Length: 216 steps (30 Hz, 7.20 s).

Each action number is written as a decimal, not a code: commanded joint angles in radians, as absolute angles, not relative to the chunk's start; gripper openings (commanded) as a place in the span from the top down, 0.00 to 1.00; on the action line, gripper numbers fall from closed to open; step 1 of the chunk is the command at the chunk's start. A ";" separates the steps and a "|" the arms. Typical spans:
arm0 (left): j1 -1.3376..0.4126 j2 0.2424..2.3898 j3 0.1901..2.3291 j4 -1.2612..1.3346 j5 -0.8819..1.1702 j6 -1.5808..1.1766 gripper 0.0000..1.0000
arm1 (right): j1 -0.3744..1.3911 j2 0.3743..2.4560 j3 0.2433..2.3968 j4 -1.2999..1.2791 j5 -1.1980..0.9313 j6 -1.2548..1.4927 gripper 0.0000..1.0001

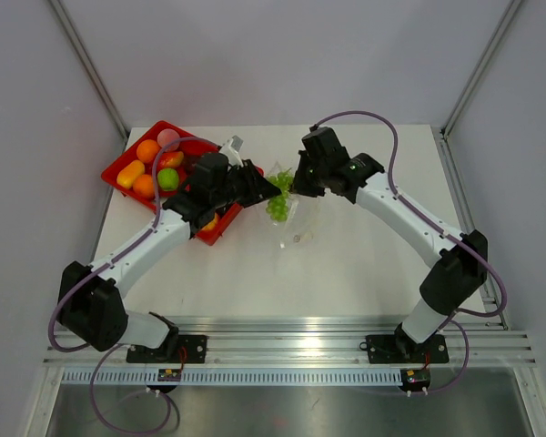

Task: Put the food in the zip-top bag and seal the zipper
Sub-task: Place the fake fruit in the zipper food storage bag, then pick up the fake vegetable from the bin, then place the fake vegetable in the zipper food storage bag, then pick up the fake fruit from the bin, then place the fake fruit in the zipper food storage bag.

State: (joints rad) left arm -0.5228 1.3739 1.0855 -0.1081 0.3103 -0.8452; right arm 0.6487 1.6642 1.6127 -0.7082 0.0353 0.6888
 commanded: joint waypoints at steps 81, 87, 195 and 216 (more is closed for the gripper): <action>-0.258 1.649 1.431 -0.818 -0.262 -0.413 0.39 | 0.644 1.586 1.551 -0.678 0.051 0.696 1.00; -0.258 1.585 1.494 -0.844 -0.241 -0.397 0.41 | 0.646 1.637 1.606 -0.666 0.022 0.695 1.00; -0.245 2.029 1.575 -0.802 -0.067 -0.841 0.19 | 0.695 1.690 1.695 -0.692 0.034 0.696 1.00; -0.252 1.591 1.605 -0.813 -0.181 -0.732 0.59 | 0.695 1.687 1.657 -0.660 0.014 0.719 1.00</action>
State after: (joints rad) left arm -0.2466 1.6688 1.5776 -0.8581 -0.1856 -0.7914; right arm 0.6865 1.7027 1.6489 -0.6949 0.0322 0.7124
